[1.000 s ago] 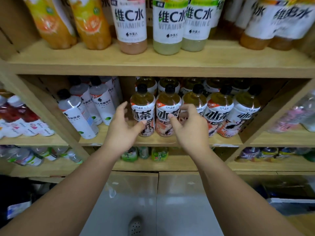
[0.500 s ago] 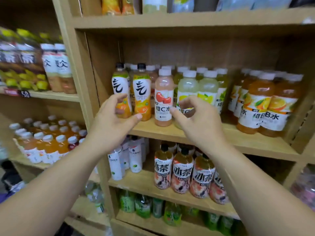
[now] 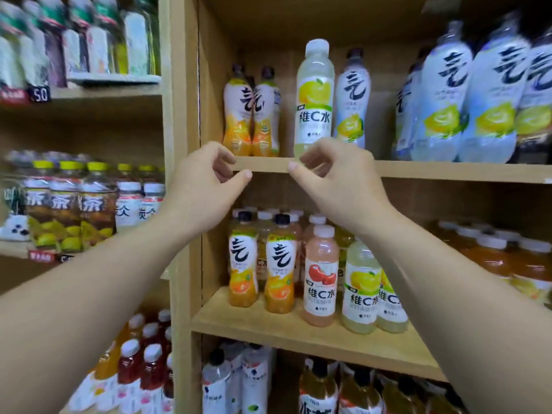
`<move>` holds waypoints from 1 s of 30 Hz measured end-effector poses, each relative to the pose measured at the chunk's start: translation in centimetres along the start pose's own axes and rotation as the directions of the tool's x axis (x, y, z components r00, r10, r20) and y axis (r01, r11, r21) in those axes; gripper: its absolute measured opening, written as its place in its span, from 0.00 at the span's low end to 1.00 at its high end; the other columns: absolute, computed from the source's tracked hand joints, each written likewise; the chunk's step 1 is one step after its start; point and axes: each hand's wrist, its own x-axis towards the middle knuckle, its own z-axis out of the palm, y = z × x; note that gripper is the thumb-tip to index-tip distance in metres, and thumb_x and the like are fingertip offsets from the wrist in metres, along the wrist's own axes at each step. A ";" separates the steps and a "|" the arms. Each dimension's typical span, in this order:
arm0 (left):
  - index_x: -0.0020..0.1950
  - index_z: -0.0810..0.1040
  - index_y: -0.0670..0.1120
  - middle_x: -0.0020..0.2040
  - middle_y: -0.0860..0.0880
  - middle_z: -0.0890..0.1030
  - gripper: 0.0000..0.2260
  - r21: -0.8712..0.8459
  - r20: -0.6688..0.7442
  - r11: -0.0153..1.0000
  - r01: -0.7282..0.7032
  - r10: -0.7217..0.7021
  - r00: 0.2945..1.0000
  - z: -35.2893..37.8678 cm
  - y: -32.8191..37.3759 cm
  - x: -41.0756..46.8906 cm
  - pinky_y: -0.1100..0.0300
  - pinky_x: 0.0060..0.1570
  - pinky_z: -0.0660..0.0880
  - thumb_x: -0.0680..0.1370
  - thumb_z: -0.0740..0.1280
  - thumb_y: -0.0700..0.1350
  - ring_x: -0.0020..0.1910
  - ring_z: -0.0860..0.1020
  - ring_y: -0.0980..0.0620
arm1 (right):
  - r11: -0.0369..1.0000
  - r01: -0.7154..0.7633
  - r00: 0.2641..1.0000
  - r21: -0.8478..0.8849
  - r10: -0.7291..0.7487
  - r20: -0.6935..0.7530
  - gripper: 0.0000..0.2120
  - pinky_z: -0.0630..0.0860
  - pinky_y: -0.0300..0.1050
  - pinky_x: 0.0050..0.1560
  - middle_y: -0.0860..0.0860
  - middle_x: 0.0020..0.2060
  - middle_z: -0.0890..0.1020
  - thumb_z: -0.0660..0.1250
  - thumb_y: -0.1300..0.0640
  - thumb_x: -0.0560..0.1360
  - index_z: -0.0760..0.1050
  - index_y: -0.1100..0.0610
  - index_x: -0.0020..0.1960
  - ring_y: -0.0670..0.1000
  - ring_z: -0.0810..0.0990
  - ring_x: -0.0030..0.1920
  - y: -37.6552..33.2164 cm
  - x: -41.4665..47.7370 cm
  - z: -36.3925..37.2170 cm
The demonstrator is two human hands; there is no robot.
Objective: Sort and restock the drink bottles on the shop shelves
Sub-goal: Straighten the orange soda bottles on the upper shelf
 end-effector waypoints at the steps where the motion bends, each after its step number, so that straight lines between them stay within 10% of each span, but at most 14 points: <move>1: 0.53 0.80 0.49 0.45 0.53 0.81 0.11 0.000 -0.014 1.000 -0.020 0.020 1.000 0.7 -1.1 -0.8 0.53 0.46 0.79 0.77 0.73 0.53 0.45 0.80 0.54 | 1.000 0.002 1.000 -0.017 -0.002 0.023 0.11 0.79 0.48 0.49 0.45 0.40 0.84 0.72 0.44 0.75 0.82 0.52 0.46 0.47 0.82 0.44 0.1 -0.6 1.1; 8: 0.75 0.70 0.50 0.70 0.48 0.72 0.32 0.128 0.258 0.991 -0.027 -0.007 0.966 5.9 -7.3 -1.9 0.52 0.67 0.72 0.74 0.76 0.54 0.68 0.73 0.48 | 0.934 0.035 0.944 -0.357 0.086 0.319 0.23 0.79 0.52 0.57 0.50 0.57 0.82 0.71 0.40 0.75 0.76 0.48 0.66 0.54 0.80 0.59 2.6 -1.9 8.0; 15: 0.81 0.52 0.58 0.65 0.43 0.73 0.45 0.076 0.490 0.984 0.163 -0.179 0.853 9.4 -10.9 -1.8 0.55 0.51 0.72 0.72 0.78 0.53 0.54 0.75 0.47 | 0.759 0.126 0.766 -0.638 0.335 0.549 0.38 0.77 0.53 0.55 0.50 0.63 0.81 0.69 0.32 0.74 0.61 0.41 0.79 0.56 0.78 0.65 4.7 -1.6 11.4; 18: 0.80 0.47 0.61 0.64 0.44 0.74 0.50 0.015 0.476 0.982 0.189 -0.173 0.862 10.2 -11.5 -2.6 0.56 0.50 0.72 0.71 0.79 0.48 0.52 0.75 0.48 | 0.702 0.169 0.784 -0.692 0.329 0.525 0.36 0.61 0.63 0.76 0.51 0.60 0.84 0.67 0.31 0.74 0.61 0.41 0.78 0.57 0.76 0.69 4.9 -2.2 12.0; 22: 0.79 0.45 0.63 0.66 0.43 0.71 0.48 0.000 0.412 0.979 0.202 -0.184 0.892 10.9 -11.7 -3.2 0.55 0.49 0.75 0.74 0.77 0.44 0.50 0.75 0.49 | 0.673 0.206 0.836 -0.710 0.256 0.485 0.32 0.39 0.66 0.79 0.55 0.60 0.84 0.67 0.32 0.74 0.65 0.41 0.74 0.58 0.67 0.77 4.9 -3.0 12.2; 27: 0.80 0.51 0.65 0.74 0.50 0.66 0.44 -0.128 0.338 0.978 0.165 -0.113 0.934 10.2 -11.4 -4.8 0.61 0.53 0.70 0.76 0.75 0.41 0.57 0.74 0.56 | 0.775 0.228 0.873 -0.590 0.105 0.476 0.29 0.37 0.62 0.79 0.54 0.59 0.80 0.70 0.37 0.75 0.67 0.40 0.73 0.60 0.69 0.75 4.5 -4.5 12.2; 30: 0.80 0.51 0.67 0.76 0.57 0.64 0.45 -0.198 0.247 0.975 0.103 -0.052 0.968 8.0 -10.5 -5.1 0.65 0.61 0.65 0.76 0.75 0.42 0.66 0.67 0.65 | 0.886 0.174 0.899 -0.429 0.035 0.437 0.29 0.59 0.61 0.76 0.51 0.63 0.74 0.72 0.43 0.76 0.66 0.39 0.73 0.58 0.75 0.65 3.3 -5.0 10.8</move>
